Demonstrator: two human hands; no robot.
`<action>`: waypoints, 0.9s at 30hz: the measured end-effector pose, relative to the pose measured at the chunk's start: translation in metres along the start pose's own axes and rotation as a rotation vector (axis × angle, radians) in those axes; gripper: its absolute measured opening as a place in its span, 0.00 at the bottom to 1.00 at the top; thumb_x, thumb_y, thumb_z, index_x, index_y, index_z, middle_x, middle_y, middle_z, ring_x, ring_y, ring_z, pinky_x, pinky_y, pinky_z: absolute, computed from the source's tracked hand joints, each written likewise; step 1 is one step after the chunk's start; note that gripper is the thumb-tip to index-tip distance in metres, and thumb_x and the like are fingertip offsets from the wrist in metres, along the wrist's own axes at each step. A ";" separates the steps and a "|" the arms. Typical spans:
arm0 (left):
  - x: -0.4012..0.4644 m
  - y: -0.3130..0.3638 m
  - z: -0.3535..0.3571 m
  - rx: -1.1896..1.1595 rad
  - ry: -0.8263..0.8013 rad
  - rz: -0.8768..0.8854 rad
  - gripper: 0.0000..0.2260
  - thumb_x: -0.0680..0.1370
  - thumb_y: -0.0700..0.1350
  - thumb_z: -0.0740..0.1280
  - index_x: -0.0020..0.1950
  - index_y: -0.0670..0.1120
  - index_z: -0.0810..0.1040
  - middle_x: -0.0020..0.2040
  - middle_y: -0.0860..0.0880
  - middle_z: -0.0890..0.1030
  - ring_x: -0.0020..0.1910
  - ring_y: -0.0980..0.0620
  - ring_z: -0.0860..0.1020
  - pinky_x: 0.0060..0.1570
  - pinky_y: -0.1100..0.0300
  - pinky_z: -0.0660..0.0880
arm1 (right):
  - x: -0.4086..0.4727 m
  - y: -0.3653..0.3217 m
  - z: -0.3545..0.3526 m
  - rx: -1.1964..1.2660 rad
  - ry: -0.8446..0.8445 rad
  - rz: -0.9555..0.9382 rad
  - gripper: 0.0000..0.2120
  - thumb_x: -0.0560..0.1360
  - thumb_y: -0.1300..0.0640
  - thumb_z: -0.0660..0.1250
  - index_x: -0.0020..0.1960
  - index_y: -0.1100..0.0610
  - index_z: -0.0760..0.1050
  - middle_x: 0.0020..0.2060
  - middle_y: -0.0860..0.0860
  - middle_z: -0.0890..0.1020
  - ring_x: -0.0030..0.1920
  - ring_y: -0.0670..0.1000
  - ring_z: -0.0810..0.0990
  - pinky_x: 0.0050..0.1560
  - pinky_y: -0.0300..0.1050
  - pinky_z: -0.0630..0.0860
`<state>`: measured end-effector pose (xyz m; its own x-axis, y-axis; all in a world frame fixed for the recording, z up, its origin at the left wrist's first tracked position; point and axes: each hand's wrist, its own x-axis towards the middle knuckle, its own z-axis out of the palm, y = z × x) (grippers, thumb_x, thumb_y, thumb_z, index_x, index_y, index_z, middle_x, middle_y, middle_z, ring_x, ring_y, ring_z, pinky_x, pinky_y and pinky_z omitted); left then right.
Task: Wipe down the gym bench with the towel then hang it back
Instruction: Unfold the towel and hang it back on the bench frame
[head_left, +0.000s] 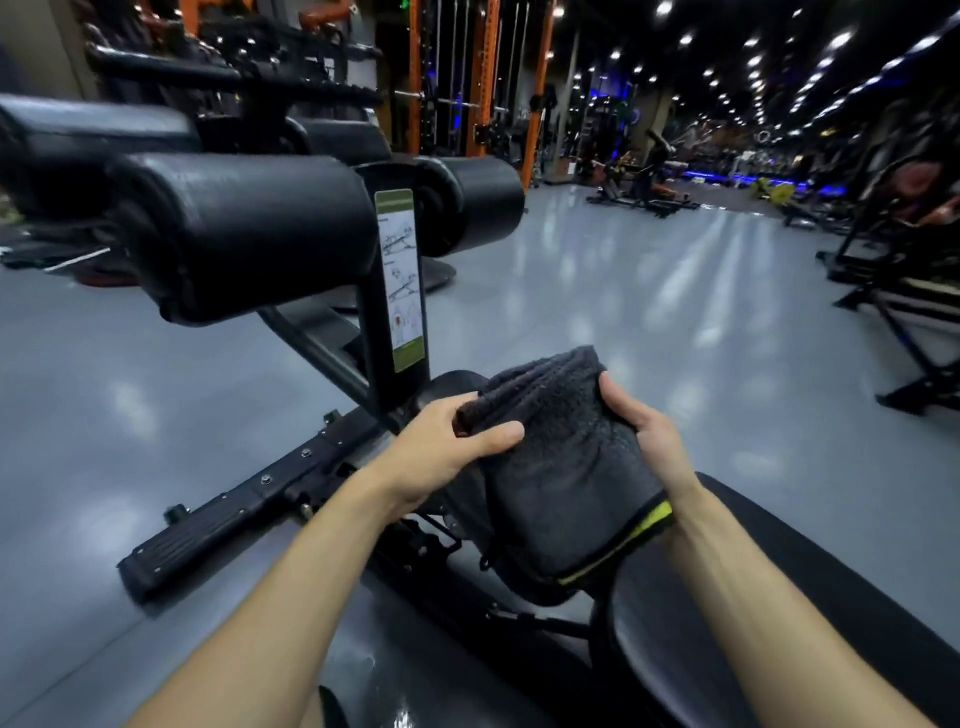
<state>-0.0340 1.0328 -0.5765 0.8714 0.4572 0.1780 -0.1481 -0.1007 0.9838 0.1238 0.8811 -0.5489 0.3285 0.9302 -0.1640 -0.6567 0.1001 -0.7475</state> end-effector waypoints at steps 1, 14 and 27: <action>-0.003 0.003 0.010 -0.010 -0.009 0.012 0.17 0.74 0.50 0.77 0.60 0.46 0.83 0.58 0.45 0.86 0.58 0.48 0.83 0.59 0.54 0.79 | -0.012 -0.003 -0.003 -0.027 0.019 -0.012 0.22 0.76 0.47 0.68 0.51 0.66 0.86 0.53 0.62 0.87 0.52 0.60 0.88 0.46 0.53 0.85; -0.045 0.066 0.089 0.037 0.176 -0.207 0.06 0.77 0.45 0.73 0.45 0.42 0.84 0.38 0.44 0.82 0.30 0.52 0.80 0.27 0.60 0.76 | -0.133 0.015 0.016 -1.177 0.258 -0.476 0.19 0.69 0.37 0.77 0.51 0.47 0.78 0.51 0.45 0.82 0.45 0.37 0.80 0.44 0.29 0.72; -0.026 0.070 0.114 0.009 0.025 -0.211 0.10 0.83 0.46 0.65 0.48 0.43 0.83 0.45 0.42 0.87 0.40 0.46 0.87 0.38 0.58 0.82 | -0.121 0.006 -0.033 -1.037 0.313 -0.598 0.12 0.76 0.53 0.75 0.57 0.57 0.82 0.50 0.47 0.86 0.52 0.45 0.84 0.56 0.44 0.79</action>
<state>-0.0139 0.9132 -0.5144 0.8707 0.4908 -0.0309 0.0404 -0.0087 0.9991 0.1028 0.7569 -0.5547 0.6335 0.6960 0.3379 0.4530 0.0203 -0.8913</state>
